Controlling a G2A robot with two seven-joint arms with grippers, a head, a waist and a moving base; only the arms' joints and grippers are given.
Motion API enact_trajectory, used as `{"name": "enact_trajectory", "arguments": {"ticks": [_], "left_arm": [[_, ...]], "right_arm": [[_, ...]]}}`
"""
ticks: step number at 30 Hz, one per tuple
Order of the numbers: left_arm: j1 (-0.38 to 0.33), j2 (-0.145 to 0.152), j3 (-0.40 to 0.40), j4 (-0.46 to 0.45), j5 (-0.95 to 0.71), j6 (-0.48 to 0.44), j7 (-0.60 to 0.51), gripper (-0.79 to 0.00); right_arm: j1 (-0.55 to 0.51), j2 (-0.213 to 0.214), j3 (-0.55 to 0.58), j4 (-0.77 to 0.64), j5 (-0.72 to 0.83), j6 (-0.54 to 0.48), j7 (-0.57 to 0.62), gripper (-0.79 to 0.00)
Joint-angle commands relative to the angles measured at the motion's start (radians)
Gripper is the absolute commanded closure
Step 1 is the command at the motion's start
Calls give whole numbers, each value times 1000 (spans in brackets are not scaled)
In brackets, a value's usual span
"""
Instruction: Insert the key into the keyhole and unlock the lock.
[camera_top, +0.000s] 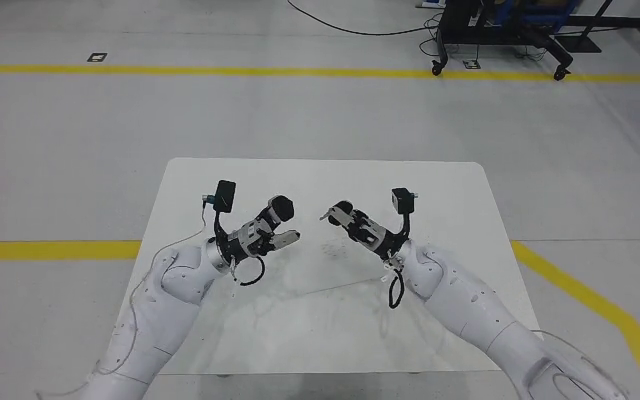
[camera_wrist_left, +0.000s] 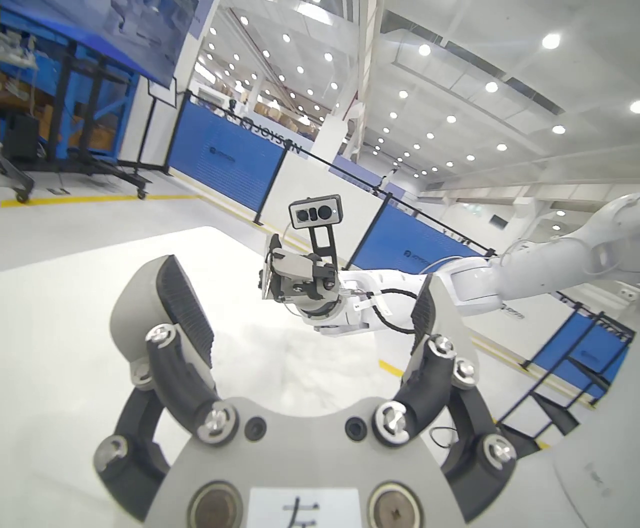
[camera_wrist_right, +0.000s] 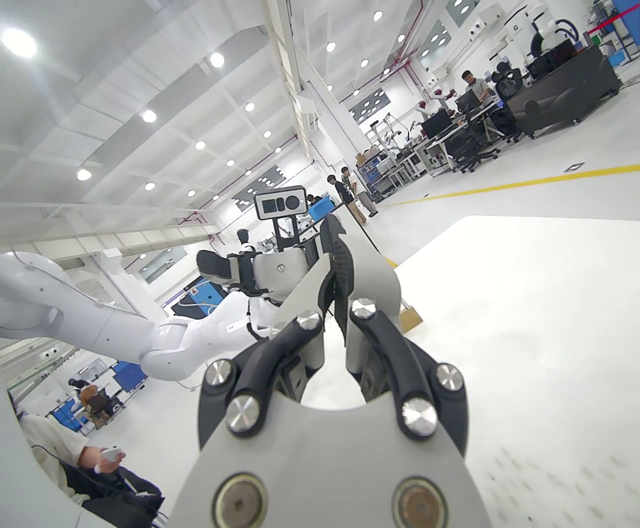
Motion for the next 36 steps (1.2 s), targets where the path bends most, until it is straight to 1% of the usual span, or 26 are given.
{"name": "enact_trajectory", "arguments": {"ticks": [1, 3, 4, 5, 6, 8, 11, 14, 18, 19, 21, 22, 24, 25, 26, 29, 31, 35, 36], "left_arm": [[-19, 13, 1, 10, -153, 0, -118, -785], [-24, 19, 14, 1, -325, 0, -208, -785], [-39, 24, 15, -11, -379, 0, -290, -785], [-52, 30, 6, -5, -388, 0, -368, -785], [-56, 33, 4, 5, -398, 0, -387, -785], [-62, 36, 36, 22, -415, 0, -387, -785], [-87, 46, 71, 28, -370, 0, -387, -785], [-97, 54, 76, 46, -349, 0, -387, -785], [-100, 57, 88, 53, -367, 0, -387, -782], [-102, 58, 93, 58, -369, 0, -387, -727], [-108, 59, 103, 65, -369, 0, -387, -653], [-111, 60, 108, 68, -366, 0, -387, -628], [-117, 61, 112, 79, -360, 0, -387, -511], [-119, 61, 115, 82, -361, 0, -387, -468], [-121, 60, 118, 83, -362, 0, -387, -369], [-128, 60, 125, 88, -355, 0, -387, -308], [-131, 60, 128, 94, -348, 0, -387, -286], [-136, 58, 132, 103, -338, 0, -387, -283], [-137, 57, 134, 105, -337, 0, -387, -299]], "right_arm": [[3, -3, 4, 1, 15, 0, 3, 0], [-1, -4, 11, -8, 29, 0, -5, 0], [-5, -5, 14, -13, 34, 0, -7, 0], [-8, -5, 16, -17, 40, 0, -8, 0], [-8, -6, 18, -17, 44, 0, -4, 0], [-11, -9, 16, -29, 64, 0, 3, 0], [-9, -14, 7, -40, 91, 0, 36, 0], [-3, -21, -6, -46, 126, 0, 78, 0], [11, -34, -30, -25, 163, 0, 144, 0], [16, -38, -37, -16, 178, 0, 164, 0], [27, -47, -46, -2, 210, 0, 194, 0], [32, -51, -48, 6, 221, 0, 205, 0], [37, -58, -47, 15, 237, 0, 224, 0], [40, -61, -47, 20, 240, 0, 235, 0], [41, -63, -46, 22, 243, 0, 245, 0], [43, -69, -38, 26, 248, 0, 265, 0], [41, -72, -29, 26, 250, 0, 274, 0], [36, -78, -15, 23, 247, 0, 295, 0], [35, -79, -13, 23, 245, 0, 303, 0]]}}
